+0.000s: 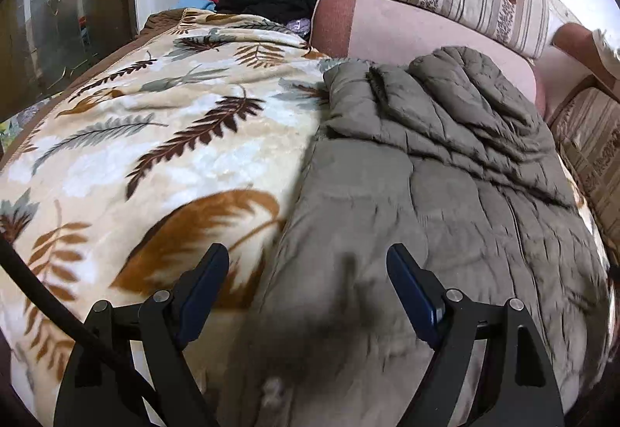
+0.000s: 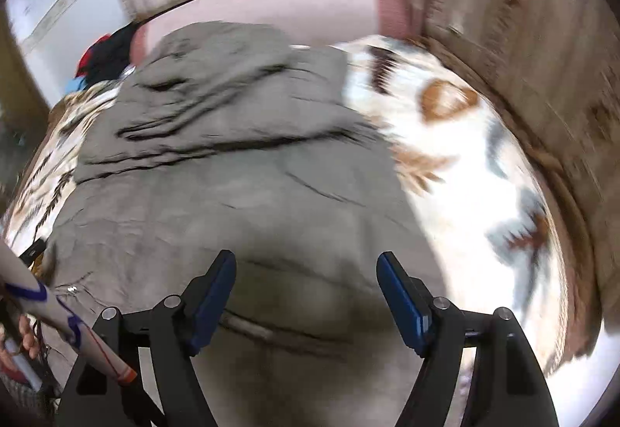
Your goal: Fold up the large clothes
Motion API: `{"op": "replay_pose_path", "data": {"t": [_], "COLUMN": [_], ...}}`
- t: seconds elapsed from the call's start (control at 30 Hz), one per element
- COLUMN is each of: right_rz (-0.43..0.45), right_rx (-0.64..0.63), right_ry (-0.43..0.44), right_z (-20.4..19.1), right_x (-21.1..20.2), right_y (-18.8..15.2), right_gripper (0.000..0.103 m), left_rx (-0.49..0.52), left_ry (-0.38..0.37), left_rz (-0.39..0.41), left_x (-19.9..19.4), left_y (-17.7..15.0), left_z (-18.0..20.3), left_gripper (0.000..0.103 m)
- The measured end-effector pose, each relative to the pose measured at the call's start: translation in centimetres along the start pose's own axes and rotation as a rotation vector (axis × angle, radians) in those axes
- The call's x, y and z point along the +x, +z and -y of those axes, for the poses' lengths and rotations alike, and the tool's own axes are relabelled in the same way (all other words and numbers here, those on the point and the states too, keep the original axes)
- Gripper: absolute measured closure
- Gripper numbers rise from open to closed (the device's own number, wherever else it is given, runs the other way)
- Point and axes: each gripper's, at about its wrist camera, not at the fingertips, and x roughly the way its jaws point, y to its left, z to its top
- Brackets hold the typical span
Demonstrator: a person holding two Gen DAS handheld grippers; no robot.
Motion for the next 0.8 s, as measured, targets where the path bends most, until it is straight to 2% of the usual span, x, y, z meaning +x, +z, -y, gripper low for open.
{"op": "replay_pose_path", "data": {"t": [0.07, 0.13, 0.27, 0.4, 0.5, 0.63, 0.73, 0.8], "right_rz": [0.005, 0.010, -0.003, -0.026, -0.017, -0.021, -0.038, -0.053], "right_rx": [0.054, 0.103, 0.152, 0.171, 0.176, 0.247, 0.340, 0.383], "right_ry": [-0.009, 0.022, 0.078, 0.118, 0.128, 0.168, 0.234, 0.294], "right_z": [2.6, 4.7, 6.1, 6.6, 6.9, 8.4, 10.2, 11.0], "right_x": [-0.1, 0.1, 1.5, 2.8, 2.9, 3.7, 4.7, 5.2], "right_y": [-0.5, -0.8, -1.1, -1.1, -1.0, -0.7, -0.4, -0.2], "right_gripper": [0.023, 0.020, 0.019, 0.019, 0.019, 0.019, 0.019, 0.019], "left_rx": [-0.014, -0.080, -0.211, -0.260, -0.242, -0.193, -0.180, -0.172], "left_ry": [0.013, 0.024, 0.001, -0.061, -0.128, -0.208, -0.285, -0.310], "left_rz": [-0.025, -0.062, -0.125, -0.182, -0.219, -0.281, -0.324, -0.323], "left_x": [-0.6, -1.0, -0.5, 1.0, 2.1, 4.5, 6.3, 6.8], "left_y": [-0.3, -0.3, 0.1, 0.9, 1.6, 1.8, 1.6, 1.5], "left_z": [-1.0, -3.2, -7.3, -9.5, -9.2, -7.1, -5.7, -5.1], "left_gripper": [0.020, 0.020, 0.020, 0.020, 0.020, 0.020, 0.020, 0.020]}}
